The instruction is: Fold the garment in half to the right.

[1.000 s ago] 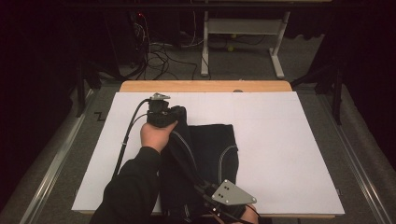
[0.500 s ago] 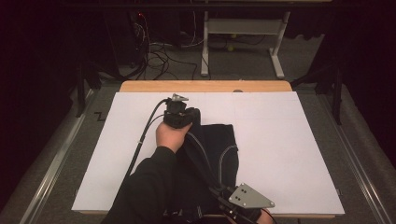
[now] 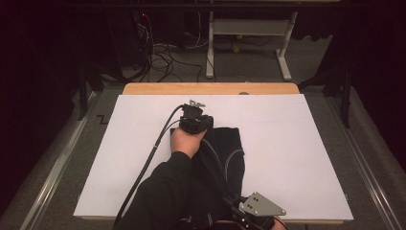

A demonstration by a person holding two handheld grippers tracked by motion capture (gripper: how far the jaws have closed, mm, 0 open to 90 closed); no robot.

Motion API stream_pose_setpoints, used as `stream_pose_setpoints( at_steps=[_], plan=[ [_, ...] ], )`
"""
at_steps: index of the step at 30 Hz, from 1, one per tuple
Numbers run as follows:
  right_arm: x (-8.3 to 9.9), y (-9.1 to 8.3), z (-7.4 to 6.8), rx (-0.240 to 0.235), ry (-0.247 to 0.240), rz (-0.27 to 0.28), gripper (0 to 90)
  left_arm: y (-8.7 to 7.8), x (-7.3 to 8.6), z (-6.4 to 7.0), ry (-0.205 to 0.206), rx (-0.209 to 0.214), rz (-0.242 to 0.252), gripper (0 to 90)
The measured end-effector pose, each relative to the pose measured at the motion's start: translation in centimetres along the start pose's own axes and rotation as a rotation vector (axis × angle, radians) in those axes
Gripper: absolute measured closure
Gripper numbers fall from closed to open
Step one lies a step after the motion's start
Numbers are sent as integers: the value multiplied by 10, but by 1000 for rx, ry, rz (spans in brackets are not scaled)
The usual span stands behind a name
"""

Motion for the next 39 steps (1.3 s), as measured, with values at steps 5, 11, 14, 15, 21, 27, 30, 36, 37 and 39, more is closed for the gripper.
stream_pose_setpoints(
  at_steps=[5,11,14,15,21,27,30,36,37,39],
  plan=[
    [5,-4,0,-6,12,-16,745,7,1,8,5,15,-6,721],
    [14,-7,2,-11,37,-37,733,17,3,18,12,24,-12,711],
    [17,-9,2,-12,49,-50,709,22,4,23,18,33,-13,696],
    [18,-9,3,-12,52,-55,698,24,5,24,19,33,-13,689],
    [25,-18,11,7,91,-58,624,26,2,34,11,51,20,520],
    [25,-31,20,40,121,-22,592,19,-4,40,17,81,59,413],
    [22,-36,24,54,127,-3,587,15,-3,40,44,85,50,386],
    [19,-37,25,64,116,8,578,5,0,40,88,110,72,322],
    [19,-37,25,65,114,10,578,2,1,39,92,115,80,314],
    [19,-37,25,66,113,10,578,-5,3,38,93,130,92,287]
  ],
)
Point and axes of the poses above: each handheld gripper's, and its own axes: y roughly forward along the jaws, x roughly out of its underside, z roughly to its right, the point moved 9 cm from there along y, roughly forward along the jaws, and after that the axes turned 14 degrees about -y, right-handed, at the moved point
